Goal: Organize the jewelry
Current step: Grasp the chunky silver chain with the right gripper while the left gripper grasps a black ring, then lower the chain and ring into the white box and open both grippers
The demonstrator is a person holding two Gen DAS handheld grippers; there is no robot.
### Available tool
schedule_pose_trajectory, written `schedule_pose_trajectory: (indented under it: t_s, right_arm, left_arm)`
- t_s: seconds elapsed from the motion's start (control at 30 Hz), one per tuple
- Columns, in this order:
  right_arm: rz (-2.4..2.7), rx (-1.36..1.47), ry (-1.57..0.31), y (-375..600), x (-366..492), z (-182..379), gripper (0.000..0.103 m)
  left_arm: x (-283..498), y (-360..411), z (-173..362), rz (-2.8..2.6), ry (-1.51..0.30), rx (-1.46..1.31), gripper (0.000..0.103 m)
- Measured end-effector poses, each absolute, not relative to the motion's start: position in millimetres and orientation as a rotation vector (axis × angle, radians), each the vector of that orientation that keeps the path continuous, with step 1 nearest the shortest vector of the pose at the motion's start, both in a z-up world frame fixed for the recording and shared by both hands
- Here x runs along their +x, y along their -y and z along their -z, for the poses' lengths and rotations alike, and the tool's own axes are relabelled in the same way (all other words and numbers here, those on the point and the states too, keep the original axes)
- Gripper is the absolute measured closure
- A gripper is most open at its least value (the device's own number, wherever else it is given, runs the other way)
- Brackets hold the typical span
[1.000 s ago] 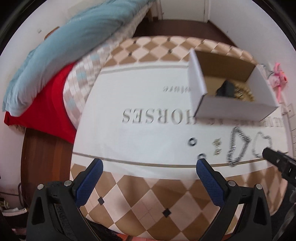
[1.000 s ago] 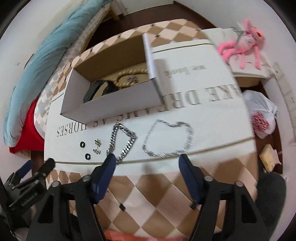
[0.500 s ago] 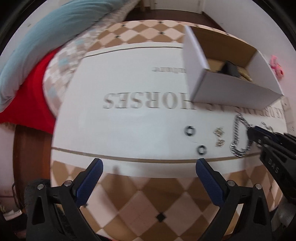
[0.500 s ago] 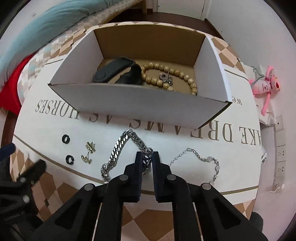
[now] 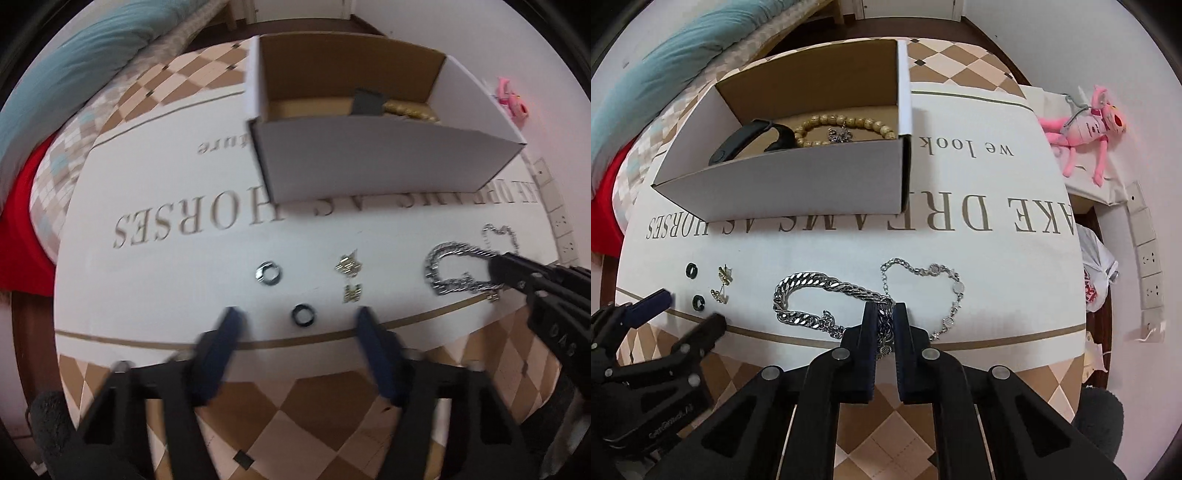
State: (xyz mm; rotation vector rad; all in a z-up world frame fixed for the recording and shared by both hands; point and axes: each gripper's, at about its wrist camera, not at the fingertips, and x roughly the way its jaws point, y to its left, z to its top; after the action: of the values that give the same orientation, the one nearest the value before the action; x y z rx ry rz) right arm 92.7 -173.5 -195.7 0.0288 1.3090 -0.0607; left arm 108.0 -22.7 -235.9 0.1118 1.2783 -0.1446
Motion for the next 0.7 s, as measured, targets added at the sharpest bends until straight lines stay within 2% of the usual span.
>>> schedule_pose_trajectory:
  t_s: [0.07, 0.13, 0.43, 0.7]
  right_arm:
    - [0.062, 0.029, -1.308, 172.6, 93.0, 196.0, 0.095]
    - [0.060, 0.031, -1.309, 172.8, 92.5, 195.9, 0.094]
    - [-0.004, 0.109, -1.272, 170.6, 90.6, 172.7, 0.095]
    - [-0.127, 0.173, -1.177, 163.8, 87.6, 111.0, 0.095]
  left_arm:
    - [109.2, 26.8, 234.0, 0.154, -1.277, 0.118, 0.085]
    - [110.3, 28.3, 232.1, 0.160, -1.281, 0.116, 0.093]
    - [108.2, 19.9, 220.5, 0.172, -1.276, 0.073, 0.093]
    - [109.6, 5.1, 151.9, 0.230, -1.188, -0.013, 0.093]
